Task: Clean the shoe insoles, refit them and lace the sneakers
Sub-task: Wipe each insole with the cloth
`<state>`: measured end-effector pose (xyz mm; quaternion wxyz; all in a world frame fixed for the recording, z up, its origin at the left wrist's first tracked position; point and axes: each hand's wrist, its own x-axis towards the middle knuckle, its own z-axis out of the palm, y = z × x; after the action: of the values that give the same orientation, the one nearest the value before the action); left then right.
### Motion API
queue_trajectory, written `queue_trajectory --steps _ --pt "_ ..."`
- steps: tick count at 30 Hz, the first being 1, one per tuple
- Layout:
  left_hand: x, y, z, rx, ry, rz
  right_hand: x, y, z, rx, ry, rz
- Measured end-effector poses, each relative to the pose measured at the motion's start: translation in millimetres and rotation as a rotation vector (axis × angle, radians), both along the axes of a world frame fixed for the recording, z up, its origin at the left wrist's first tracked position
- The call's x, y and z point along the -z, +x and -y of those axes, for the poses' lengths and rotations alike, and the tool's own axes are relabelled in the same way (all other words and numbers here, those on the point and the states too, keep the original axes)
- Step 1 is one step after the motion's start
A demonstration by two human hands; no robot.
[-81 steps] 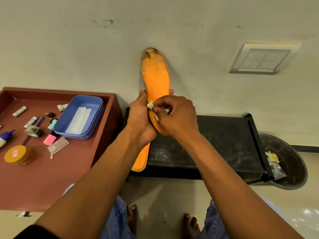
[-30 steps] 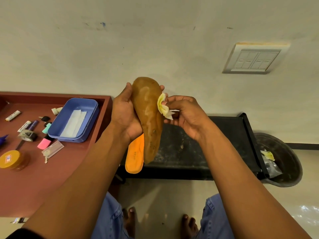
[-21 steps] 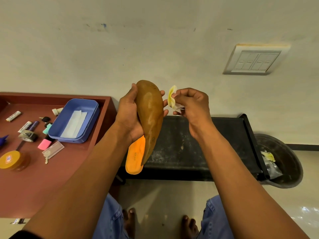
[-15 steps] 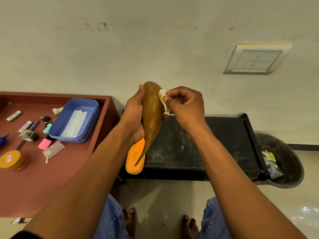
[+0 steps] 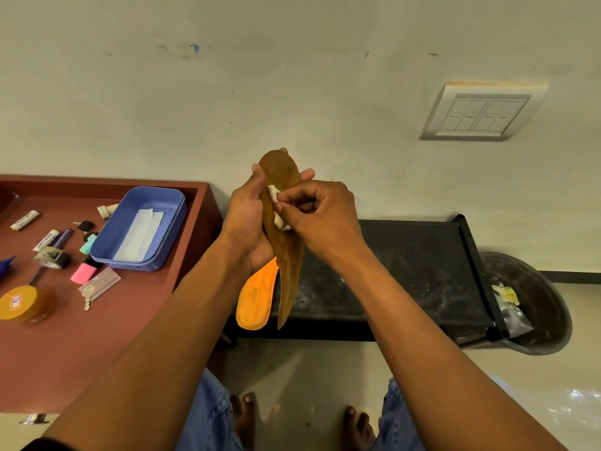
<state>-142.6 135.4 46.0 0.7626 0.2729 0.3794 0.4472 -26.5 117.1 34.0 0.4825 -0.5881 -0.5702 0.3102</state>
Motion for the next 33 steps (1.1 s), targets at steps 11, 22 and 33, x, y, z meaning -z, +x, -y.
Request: queue_trajectory --steps 11,22,33 --pt "1 10 9 0.124 -0.011 -0.008 4 2 1 0.312 0.158 0.092" --pt "-1 9 8 0.148 -0.026 -0.039 -5 12 -1 0.237 0.022 -0.021" --pt "4 -9 -12 -0.111 -0.010 0.101 -4 -13 14 -0.022 -0.016 0.215"
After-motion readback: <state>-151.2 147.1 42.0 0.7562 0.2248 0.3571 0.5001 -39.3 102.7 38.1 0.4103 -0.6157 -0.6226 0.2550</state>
